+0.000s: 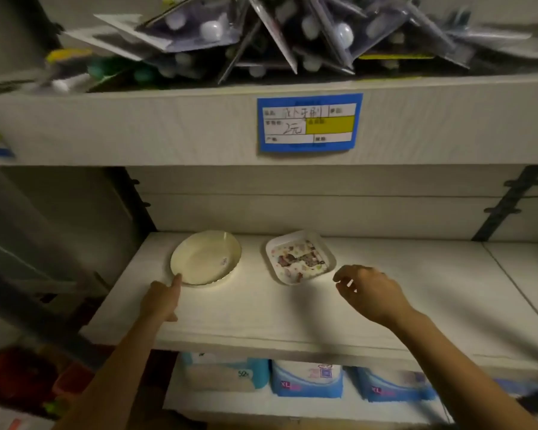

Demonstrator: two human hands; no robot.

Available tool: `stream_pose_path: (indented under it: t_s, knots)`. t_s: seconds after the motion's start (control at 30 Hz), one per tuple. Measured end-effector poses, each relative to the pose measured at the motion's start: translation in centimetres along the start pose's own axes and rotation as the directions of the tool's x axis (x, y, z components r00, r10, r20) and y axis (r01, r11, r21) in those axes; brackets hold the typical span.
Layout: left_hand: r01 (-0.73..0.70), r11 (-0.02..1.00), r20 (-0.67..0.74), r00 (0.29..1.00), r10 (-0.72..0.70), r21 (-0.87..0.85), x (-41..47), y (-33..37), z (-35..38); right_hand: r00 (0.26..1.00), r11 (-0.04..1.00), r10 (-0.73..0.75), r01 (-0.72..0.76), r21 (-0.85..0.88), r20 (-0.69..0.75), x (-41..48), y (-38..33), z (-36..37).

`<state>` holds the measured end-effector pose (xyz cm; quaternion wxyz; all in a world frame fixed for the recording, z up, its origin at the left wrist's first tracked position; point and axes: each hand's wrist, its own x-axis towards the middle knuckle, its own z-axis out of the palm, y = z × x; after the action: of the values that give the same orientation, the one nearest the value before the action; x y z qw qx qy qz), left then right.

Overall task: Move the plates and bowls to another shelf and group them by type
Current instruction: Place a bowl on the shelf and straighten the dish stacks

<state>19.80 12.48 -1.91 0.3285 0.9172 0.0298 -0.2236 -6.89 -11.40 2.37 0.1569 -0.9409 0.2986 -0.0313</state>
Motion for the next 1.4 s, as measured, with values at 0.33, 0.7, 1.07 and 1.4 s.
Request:
stream_pose_path:
  t_s: [0.33, 0.7, 1.07, 1.4]
  knots:
    - [0.095, 0.861, 0.227, 0.974, 0.024, -0.5, 2.8, 1.7, 1.7, 0.993, 0.992, 0.121, -0.121, -0.02, 0.003, 0.9, 0.0, 0.4]
    - [0.018, 0.888, 0.207, 0.974, 0.087, -0.46, -0.2, 0.3, 1.6, 0.934, 0.941, 0.337, -0.339, -0.003, 0.119, 9.4, 1.3, 3.7]
    - [-0.085, 0.913, 0.154, 0.975, 0.158, -0.4, -2.2, 0.8, 1.0, 0.853, 0.862, 0.486, -0.504, 0.058, 0.188, 11.9, 0.9, 6.5]
    - [-0.206, 0.927, 0.223, 0.933, 0.283, -0.313, -3.0, 3.4, 1.0, 0.888, 0.751, 0.408, -0.459, 0.475, 0.213, 4.3, 2.5, 2.9]
